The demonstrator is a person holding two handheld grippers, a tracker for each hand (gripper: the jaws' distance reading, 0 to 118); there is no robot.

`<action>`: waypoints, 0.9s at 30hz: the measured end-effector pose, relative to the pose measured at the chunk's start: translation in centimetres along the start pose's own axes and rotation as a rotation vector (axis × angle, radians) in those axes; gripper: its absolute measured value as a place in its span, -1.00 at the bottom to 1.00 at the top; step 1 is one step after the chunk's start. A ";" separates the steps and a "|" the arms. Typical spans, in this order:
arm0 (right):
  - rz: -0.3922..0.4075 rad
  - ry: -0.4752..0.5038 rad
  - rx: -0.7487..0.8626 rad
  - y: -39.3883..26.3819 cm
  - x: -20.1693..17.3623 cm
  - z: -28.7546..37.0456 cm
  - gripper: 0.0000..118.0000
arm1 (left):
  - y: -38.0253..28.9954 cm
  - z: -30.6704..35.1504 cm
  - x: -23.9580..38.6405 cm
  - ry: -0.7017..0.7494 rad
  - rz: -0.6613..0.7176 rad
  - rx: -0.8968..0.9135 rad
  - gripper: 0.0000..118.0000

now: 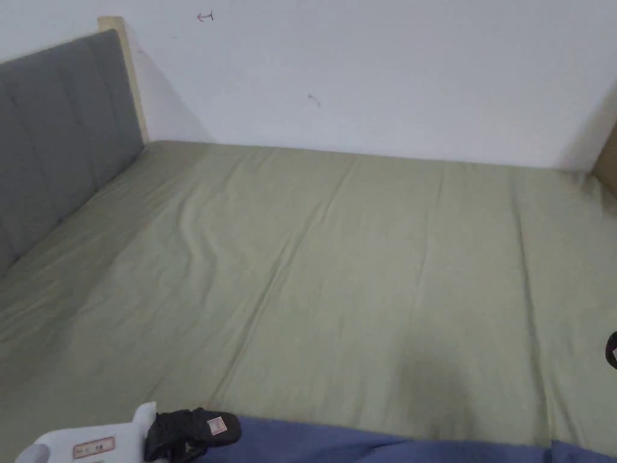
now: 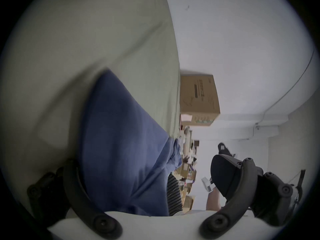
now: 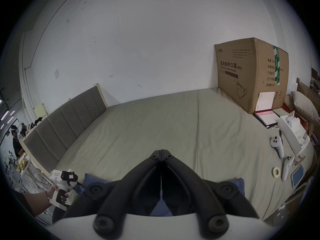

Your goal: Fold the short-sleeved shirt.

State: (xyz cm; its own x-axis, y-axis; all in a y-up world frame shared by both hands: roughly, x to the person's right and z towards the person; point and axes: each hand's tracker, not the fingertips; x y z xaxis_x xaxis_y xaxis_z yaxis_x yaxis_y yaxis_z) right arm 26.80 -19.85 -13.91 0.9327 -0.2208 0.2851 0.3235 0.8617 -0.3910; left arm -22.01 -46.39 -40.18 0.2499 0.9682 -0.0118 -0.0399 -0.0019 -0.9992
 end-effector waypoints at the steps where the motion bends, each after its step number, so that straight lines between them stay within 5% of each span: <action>1: 0.000 -0.001 -0.003 0.1 -0.1 0.0 -1.00 | 0.1 -0.3 0.2 0.023 -0.043 0.001 0.94; 2: 0.001 -0.002 -0.006 0.1 -0.2 0.0 -1.00 | 0.3 -0.4 -0.1 0.036 -0.076 0.025 0.76; 4: 0.000 0.000 -0.012 0.1 -0.1 0.1 -1.00 | 0.5 0.1 -0.6 0.140 -0.080 0.115 -0.90; 5: -0.001 0.001 -0.017 0.1 -0.1 0.1 -1.00 | 0.4 -0.1 -1.3 0.339 -0.066 0.143 -0.89; 6: -0.002 0.002 -0.021 0.1 -0.2 0.1 -1.00 | -0.2 -0.4 -2.1 0.349 -0.051 0.145 -0.89; 7: -0.003 0.002 -0.024 0.0 -0.1 0.2 -1.00 | -0.6 0.1 -1.4 0.186 -0.034 0.179 -0.89; 14: -0.022 0.023 -0.020 0.3 0.1 0.1 -1.00 | -3.5 1.3 7.4 0.478 -0.333 0.262 -0.89; 19: -0.034 0.050 -0.011 -0.2 0.5 0.4 -1.00 | -7.2 1.8 14.7 1.147 -0.794 0.345 -0.89; 22: -0.052 0.058 -0.016 -0.8 1.0 0.5 -1.00 | -7.5 1.4 16.5 1.069 -0.771 0.314 -0.89; 27: -0.107 0.061 0.003 -0.9 2.3 1.4 -1.00 | -8.8 -4.4 20.8 0.738 -0.676 0.261 -0.89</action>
State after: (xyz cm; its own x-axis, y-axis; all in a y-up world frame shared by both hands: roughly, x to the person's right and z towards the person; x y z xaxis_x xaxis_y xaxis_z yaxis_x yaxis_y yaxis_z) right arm 28.48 -20.48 -11.72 0.9009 -0.3384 0.2716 0.4211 0.8331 -0.3586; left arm -12.24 -27.36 -31.79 0.8258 0.3520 0.4406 0.1431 0.6248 -0.7675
